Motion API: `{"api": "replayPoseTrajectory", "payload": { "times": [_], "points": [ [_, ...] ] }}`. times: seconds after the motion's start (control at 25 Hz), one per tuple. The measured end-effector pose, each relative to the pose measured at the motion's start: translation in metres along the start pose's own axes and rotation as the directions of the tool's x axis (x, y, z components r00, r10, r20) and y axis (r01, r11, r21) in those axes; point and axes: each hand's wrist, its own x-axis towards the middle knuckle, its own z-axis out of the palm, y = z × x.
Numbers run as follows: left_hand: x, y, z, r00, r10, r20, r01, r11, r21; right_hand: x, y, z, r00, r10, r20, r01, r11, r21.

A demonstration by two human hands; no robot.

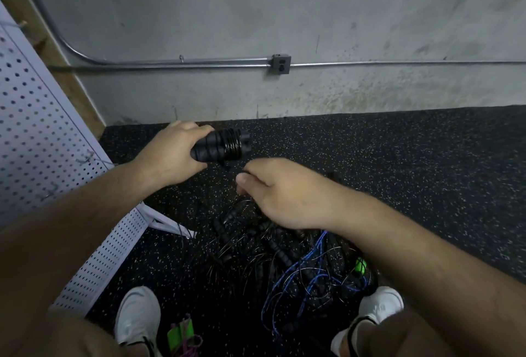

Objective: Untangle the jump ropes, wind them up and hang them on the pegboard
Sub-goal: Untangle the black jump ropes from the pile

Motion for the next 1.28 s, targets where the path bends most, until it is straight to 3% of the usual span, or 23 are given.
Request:
{"api": "replayPoseTrajectory", "payload": {
  "times": [0.16,0.28,0.56,0.68,0.76,0.8,0.84,0.88,0.92,0.96,1.0,1.08,1.28],
  "points": [
    [-0.008,0.02,0.013,0.99,0.119,0.075,-0.119,0.993,-0.014,0.005,0.017,-0.02,0.968,-0.153,-0.197,0.043,0.88,-0.474],
    [-0.014,0.033,0.019,0.976,0.17,0.135,-0.168,0.985,-0.03,0.018,0.045,-0.026,0.933,-0.236,-0.271,0.057,0.843,-0.536],
    [-0.037,0.071,0.012,0.892,0.373,0.257,-0.33,0.924,-0.194,0.029,0.094,-0.032,0.942,-0.185,-0.281,0.05,0.904,-0.426],
    [-0.047,0.094,-0.002,0.882,0.412,0.227,-0.346,0.895,-0.28,0.03,0.103,-0.024,0.969,-0.086,-0.233,0.013,0.954,-0.3],
    [-0.054,0.103,-0.011,0.913,0.36,0.193,-0.293,0.907,-0.303,0.03,0.101,-0.014,0.982,-0.024,-0.187,0.002,0.993,-0.118],
    [-0.056,0.105,-0.015,0.931,0.317,0.179,-0.253,0.917,-0.31,0.028,0.099,-0.01,0.99,0.042,-0.133,-0.033,0.997,0.072],
    [-0.059,0.106,-0.017,0.949,0.269,0.162,-0.207,0.924,-0.321,0.024,0.097,-0.002,0.994,0.1,-0.035,-0.088,0.965,0.247],
    [-0.062,0.107,-0.019,0.966,0.218,0.138,-0.163,0.929,-0.332,0.019,0.093,0.009,0.984,0.153,0.088,-0.172,0.945,0.277],
    [-0.063,0.106,-0.02,0.981,0.163,0.108,-0.117,0.932,-0.342,0.016,0.087,0.021,0.957,0.206,0.204,-0.248,0.946,0.208],
    [-0.063,0.105,-0.019,0.991,0.105,0.078,-0.071,0.934,-0.35,0.012,0.078,0.036,0.943,0.258,0.21,-0.293,0.944,0.153],
    [-0.063,0.101,-0.018,0.997,0.051,0.052,-0.03,0.937,-0.349,0.01,0.071,0.056,0.961,0.227,0.156,-0.246,0.963,0.11],
    [-0.059,0.09,-0.013,0.999,-0.018,0.044,0.03,0.951,-0.309,0.006,0.049,0.087,0.993,0.091,0.071,-0.104,0.973,0.206],
    [-0.053,0.059,0.002,0.991,0.01,0.132,0.011,0.988,-0.156,-0.003,0.03,0.114,0.979,0.152,0.139,-0.168,0.979,0.112]
  ]
}}
